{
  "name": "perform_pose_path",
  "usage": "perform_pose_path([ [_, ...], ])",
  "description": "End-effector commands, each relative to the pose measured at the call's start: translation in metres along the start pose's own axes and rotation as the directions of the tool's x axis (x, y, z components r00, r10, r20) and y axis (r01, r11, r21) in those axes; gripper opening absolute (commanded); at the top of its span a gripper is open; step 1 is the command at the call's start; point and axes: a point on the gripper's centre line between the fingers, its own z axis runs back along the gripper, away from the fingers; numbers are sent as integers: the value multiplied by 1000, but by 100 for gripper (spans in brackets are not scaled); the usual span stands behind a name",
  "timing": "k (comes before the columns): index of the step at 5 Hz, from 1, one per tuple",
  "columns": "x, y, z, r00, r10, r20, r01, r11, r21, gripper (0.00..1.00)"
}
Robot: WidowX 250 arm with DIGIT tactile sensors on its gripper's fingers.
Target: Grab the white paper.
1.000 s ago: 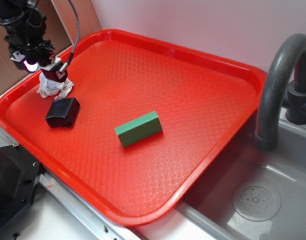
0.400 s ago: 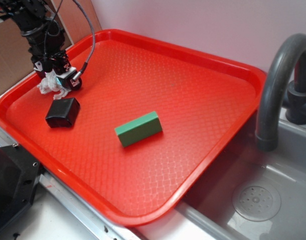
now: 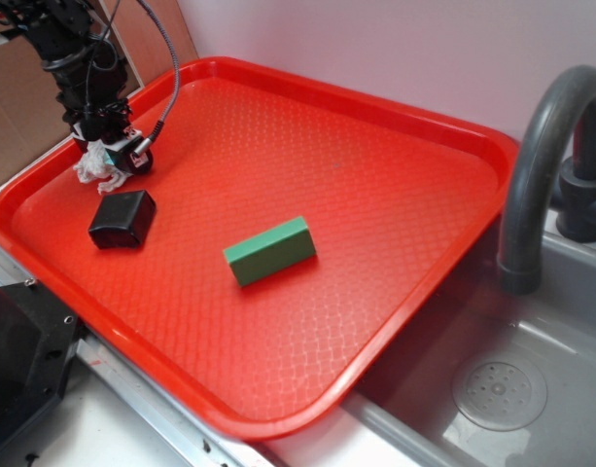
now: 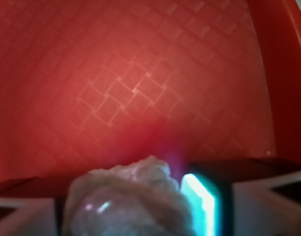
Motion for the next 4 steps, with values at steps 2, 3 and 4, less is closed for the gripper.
perform_pose_path([
  [2,6,-18,61,998,45,37,-50,987,151,0],
  [3,9,-46,109,995,36,94,-49,988,145,0],
  [4,3,-91,154,990,-69,123,72,997,-17,0],
])
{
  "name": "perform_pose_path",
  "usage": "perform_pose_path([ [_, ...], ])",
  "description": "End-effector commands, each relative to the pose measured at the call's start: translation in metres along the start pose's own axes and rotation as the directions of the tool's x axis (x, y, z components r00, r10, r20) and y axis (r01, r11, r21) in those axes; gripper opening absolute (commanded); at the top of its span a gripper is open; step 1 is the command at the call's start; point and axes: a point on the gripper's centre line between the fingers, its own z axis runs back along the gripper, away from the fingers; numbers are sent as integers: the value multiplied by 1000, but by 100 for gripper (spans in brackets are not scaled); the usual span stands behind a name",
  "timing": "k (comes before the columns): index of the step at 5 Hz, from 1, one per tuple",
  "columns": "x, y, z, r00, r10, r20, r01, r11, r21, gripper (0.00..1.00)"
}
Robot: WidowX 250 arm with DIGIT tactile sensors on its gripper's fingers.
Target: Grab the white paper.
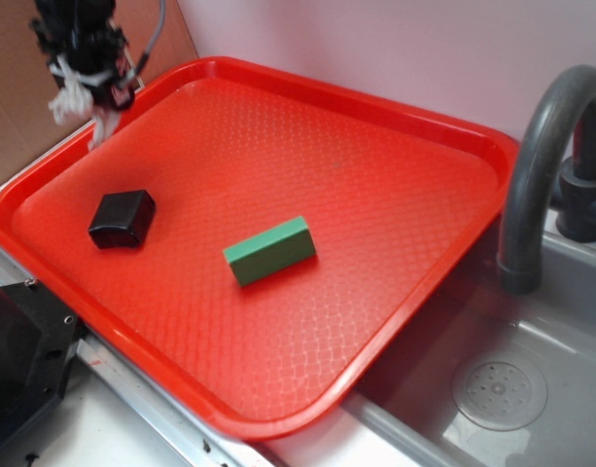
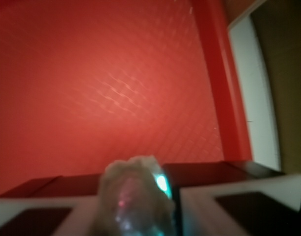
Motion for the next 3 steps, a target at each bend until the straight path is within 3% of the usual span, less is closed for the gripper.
perform_pose_path([
  [1,-12,-72,104,978,-156,139,181,964,-193,0],
  [2,-19,-89,118,974,-143,177,170,974,-148,0],
  [3,-18,-83,117,937,-275,217,321,923,-212,0],
])
